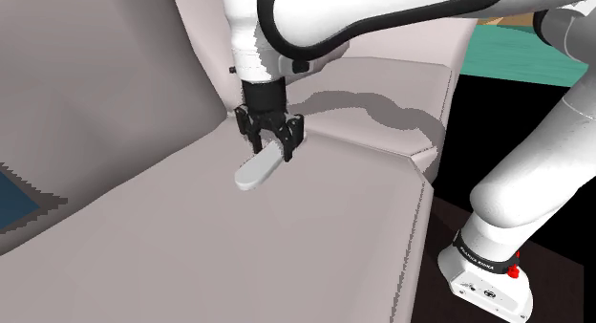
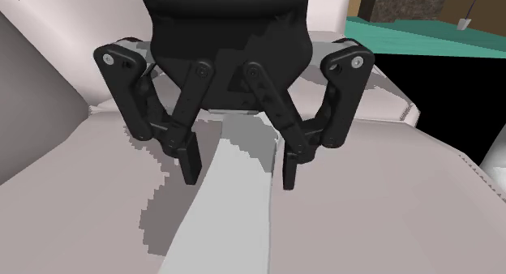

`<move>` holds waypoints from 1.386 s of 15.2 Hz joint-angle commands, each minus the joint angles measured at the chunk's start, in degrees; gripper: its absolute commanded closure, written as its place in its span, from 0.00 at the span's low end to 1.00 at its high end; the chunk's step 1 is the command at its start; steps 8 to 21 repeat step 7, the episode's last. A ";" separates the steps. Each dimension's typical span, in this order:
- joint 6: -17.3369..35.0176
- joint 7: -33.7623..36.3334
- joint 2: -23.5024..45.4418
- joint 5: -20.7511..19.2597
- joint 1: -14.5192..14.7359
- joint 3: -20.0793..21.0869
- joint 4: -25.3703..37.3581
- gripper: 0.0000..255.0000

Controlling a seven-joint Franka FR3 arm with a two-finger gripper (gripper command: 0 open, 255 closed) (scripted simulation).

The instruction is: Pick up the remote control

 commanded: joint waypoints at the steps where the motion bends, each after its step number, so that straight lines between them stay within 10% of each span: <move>1: -1.48 0.41 0.54 -0.46 -0.03 0.21 1.80 1.00; 21: -4.72 0.95 1.37 -1.16 -0.10 0.44 5.53 1.00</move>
